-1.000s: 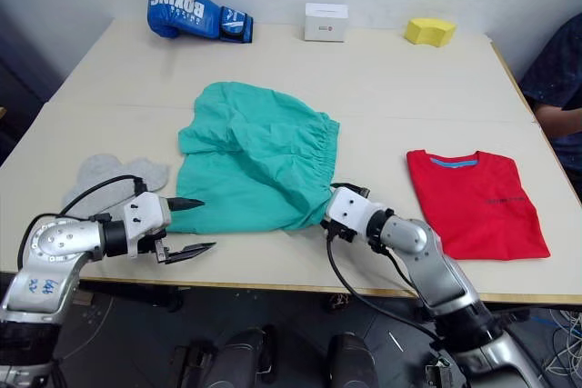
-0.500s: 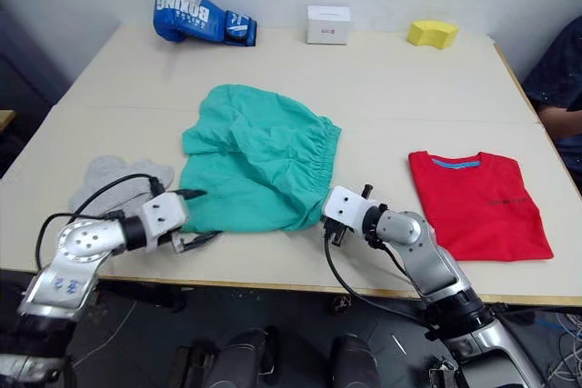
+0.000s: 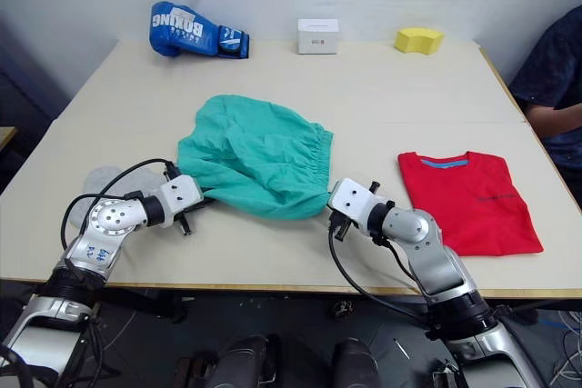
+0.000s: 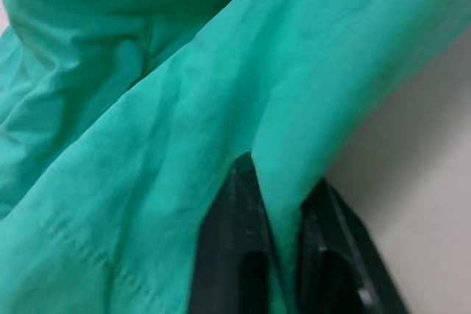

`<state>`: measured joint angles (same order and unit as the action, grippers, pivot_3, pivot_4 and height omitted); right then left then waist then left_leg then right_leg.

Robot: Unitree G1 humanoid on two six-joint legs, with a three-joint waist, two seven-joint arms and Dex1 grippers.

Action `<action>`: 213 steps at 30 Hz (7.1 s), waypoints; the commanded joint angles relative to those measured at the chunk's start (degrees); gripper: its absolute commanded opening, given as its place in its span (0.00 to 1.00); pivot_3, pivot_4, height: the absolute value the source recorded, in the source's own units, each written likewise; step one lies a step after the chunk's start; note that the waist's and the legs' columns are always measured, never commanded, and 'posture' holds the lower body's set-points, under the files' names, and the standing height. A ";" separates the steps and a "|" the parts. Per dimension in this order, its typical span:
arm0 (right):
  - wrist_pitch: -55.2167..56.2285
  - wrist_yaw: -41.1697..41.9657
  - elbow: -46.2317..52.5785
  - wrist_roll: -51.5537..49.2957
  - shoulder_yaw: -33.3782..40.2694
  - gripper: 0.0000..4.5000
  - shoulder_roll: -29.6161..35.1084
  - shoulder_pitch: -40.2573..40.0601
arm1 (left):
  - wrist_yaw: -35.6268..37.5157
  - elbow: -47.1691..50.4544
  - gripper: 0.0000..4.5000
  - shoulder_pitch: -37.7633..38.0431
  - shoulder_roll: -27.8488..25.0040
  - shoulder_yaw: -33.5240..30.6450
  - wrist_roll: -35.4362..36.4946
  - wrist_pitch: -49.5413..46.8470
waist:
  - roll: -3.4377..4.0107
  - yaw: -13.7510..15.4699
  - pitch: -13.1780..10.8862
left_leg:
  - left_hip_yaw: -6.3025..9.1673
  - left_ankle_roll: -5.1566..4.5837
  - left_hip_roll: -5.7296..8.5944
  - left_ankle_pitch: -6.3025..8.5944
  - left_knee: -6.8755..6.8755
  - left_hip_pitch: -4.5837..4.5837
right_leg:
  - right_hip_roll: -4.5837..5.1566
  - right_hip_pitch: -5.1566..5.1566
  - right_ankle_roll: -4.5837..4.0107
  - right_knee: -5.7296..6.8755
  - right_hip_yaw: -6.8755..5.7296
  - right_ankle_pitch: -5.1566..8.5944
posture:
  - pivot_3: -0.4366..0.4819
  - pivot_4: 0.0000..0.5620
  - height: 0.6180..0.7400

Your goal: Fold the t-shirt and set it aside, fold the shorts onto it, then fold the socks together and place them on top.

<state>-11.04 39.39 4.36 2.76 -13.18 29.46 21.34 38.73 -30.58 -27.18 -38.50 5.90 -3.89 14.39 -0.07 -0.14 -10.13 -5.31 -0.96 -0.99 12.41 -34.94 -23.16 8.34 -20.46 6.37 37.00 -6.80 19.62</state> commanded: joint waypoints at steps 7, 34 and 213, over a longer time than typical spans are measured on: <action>6.50 8.39 2.75 -2.65 2.24 0.00 6.66 -1.02 | 16.16 20.96 0.01 19.79 -11.18 -9.74 15.68 -18.08 | -0.12 -2.87 -0.08 | -0.38 0.04 -0.53 0.33 -0.01 -0.02 | -0.56 -0.17 -0.22 -0.19 0.34 0.12 | 0.48 0.27 1.00; 9.64 15.80 -8.52 -16.50 13.12 0.00 10.10 15.60 | 14.92 30.36 0.01 6.80 -11.26 -20.06 29.85 -35.66 | -0.47 -1.26 -1.20 | -0.46 0.45 -0.93 0.92 -0.15 -0.26 | -0.81 -0.23 -0.72 -0.95 0.56 -0.02 | 0.48 0.27 1.00; -10.56 -3.92 28.36 -40.46 16.93 0.91 5.74 -17.82 | 16.99 56.44 0.50 32.08 -15.60 -32.99 51.46 -54.28 | -0.67 1.00 -1.79 | 1.00 -0.10 0.26 0.38 -0.90 -0.89 | 0.17 0.04 -0.02 -0.02 -0.83 0.47 | 0.48 0.27 1.00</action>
<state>-19.16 37.09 28.39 -34.15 3.88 36.34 3.41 57.13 24.43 6.53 -55.06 -30.04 48.62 -41.07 -0.74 0.86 -11.91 -4.35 -1.06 -0.78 12.79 -35.83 -24.05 8.47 -20.45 6.29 36.97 -7.60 20.05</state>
